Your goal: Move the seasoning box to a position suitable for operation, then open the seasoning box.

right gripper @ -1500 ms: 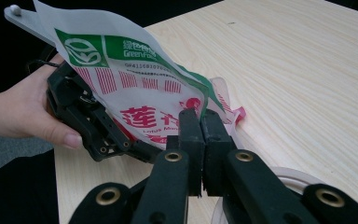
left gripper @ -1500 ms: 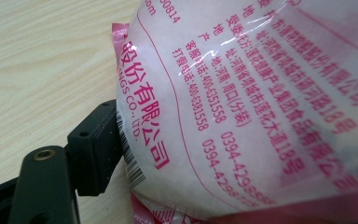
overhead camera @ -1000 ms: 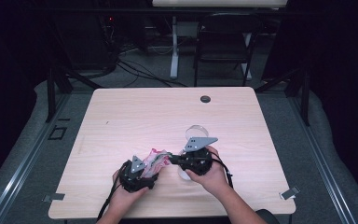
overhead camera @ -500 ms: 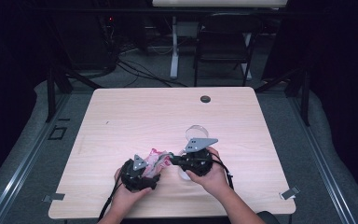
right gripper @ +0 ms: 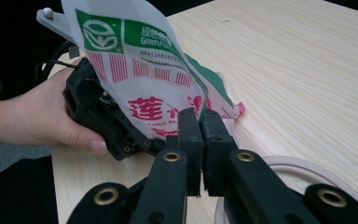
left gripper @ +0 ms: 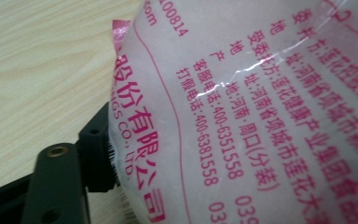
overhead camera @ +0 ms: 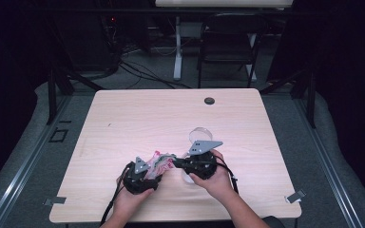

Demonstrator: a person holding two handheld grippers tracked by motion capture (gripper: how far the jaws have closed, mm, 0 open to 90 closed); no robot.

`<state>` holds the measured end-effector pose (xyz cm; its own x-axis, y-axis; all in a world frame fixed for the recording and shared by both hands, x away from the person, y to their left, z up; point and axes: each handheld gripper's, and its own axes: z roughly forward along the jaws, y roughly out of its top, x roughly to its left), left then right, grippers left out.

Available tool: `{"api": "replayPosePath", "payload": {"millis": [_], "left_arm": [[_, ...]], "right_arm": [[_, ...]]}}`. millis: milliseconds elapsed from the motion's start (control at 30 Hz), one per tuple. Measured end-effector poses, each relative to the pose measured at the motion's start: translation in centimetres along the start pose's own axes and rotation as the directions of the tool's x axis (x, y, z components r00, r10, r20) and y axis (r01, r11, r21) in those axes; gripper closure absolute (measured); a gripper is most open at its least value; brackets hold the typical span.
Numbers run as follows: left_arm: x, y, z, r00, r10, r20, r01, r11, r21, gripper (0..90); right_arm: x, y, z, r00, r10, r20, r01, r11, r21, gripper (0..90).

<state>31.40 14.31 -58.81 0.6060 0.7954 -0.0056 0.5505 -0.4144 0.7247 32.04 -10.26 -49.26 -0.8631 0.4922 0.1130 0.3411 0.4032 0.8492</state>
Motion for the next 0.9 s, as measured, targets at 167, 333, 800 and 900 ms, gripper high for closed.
{"api": "replayPosePath", "payload": {"millis": [167,333,800,900], "left_arm": [[0.2,0.0,0.0,1.0000,-0.002,-0.002,0.002,1.0000,-0.008,40.2],[0.1,0.0,-0.1,0.9998,0.012,-0.013,-0.012,0.9997,-0.021,47.1],[0.0,0.6,-0.9,0.9985,0.054,-0.012,-0.054,0.9984,-0.016,58.2],[-0.2,0.7,-1.0,0.9971,0.074,-0.021,-0.074,0.9971,-0.015,58.4]], "right_arm": [[-0.1,-0.1,-0.2,1.0000,0.005,0.005,-0.005,1.000,-0.006,88.1],[-0.2,-0.3,-0.3,0.9999,0.013,0.007,-0.013,1.000,-0.002,87.9],[-0.3,-0.6,-0.8,0.9998,0.017,0.006,-0.017,1.000,-0.013,81.8],[-0.3,-0.5,-0.9,0.9998,0.017,0.009,-0.016,1.000,-0.017,80.3]]}}
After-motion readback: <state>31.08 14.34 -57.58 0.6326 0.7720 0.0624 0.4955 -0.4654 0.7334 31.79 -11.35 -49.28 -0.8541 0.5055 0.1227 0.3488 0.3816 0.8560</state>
